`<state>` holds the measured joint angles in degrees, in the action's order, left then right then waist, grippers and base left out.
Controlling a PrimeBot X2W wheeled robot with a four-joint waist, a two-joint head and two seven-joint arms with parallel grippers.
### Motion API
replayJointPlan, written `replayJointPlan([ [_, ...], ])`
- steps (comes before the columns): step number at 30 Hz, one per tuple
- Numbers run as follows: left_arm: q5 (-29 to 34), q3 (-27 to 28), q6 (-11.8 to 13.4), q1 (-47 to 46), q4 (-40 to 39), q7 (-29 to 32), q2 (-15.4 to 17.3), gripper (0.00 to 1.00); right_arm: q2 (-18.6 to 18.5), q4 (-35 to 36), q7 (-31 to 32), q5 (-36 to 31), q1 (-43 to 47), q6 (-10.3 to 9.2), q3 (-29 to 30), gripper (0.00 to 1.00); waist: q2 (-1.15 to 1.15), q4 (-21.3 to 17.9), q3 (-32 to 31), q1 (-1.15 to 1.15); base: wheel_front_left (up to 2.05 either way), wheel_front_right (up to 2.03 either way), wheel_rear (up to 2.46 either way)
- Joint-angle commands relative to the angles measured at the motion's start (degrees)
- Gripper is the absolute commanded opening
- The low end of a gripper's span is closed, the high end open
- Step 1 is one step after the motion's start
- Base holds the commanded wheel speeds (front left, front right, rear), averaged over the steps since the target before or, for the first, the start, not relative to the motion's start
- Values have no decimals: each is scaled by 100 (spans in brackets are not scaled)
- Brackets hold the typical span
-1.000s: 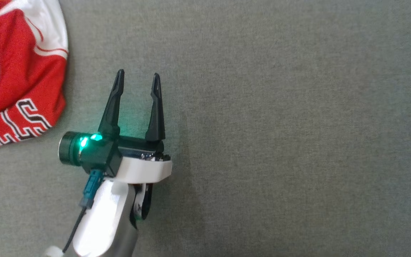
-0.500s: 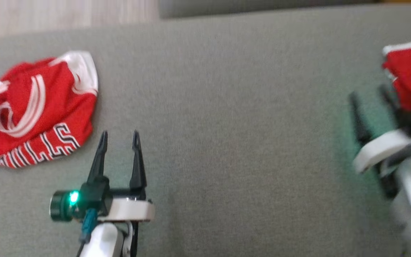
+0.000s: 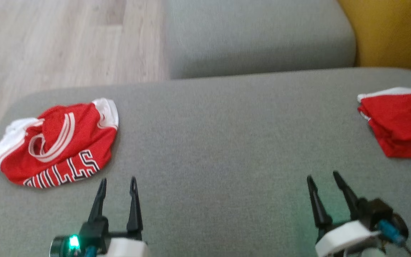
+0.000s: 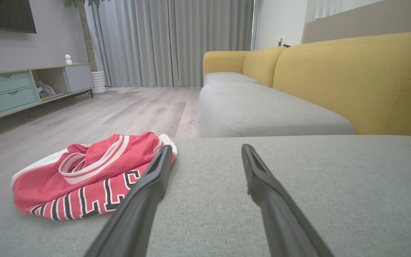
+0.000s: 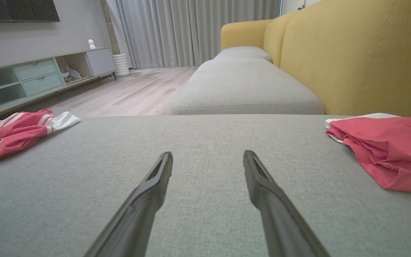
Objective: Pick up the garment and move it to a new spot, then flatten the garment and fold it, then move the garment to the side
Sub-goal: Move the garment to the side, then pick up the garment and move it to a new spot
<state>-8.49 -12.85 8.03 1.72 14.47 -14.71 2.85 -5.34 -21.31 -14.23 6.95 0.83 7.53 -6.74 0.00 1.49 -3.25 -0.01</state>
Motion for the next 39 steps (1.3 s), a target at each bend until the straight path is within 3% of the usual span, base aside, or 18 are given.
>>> replayJointPlan([
  [1,61,220,19,-106,-176,-29,3,100,24,235,-76,-61,-93,-4,-106,100,0,2,-181,1,0,0,0],
  [10,97,205,26,325,-125,-29,3,100,180,522,-76,-83,474,-4,-132,100,0,54,-484,1,0,0,0],
  [29,207,231,8,466,-194,-29,3,100,238,662,-76,-68,652,-4,67,100,0,110,-605,1,0,0,0],
  [35,217,179,-33,460,-264,-29,3,100,241,676,-76,-50,670,-4,77,100,0,270,-550,1,0,0,0],
  [39,226,181,-42,427,-270,-29,3,100,243,676,-76,-27,665,-4,55,100,0,590,-476,1,0,0,0],
])
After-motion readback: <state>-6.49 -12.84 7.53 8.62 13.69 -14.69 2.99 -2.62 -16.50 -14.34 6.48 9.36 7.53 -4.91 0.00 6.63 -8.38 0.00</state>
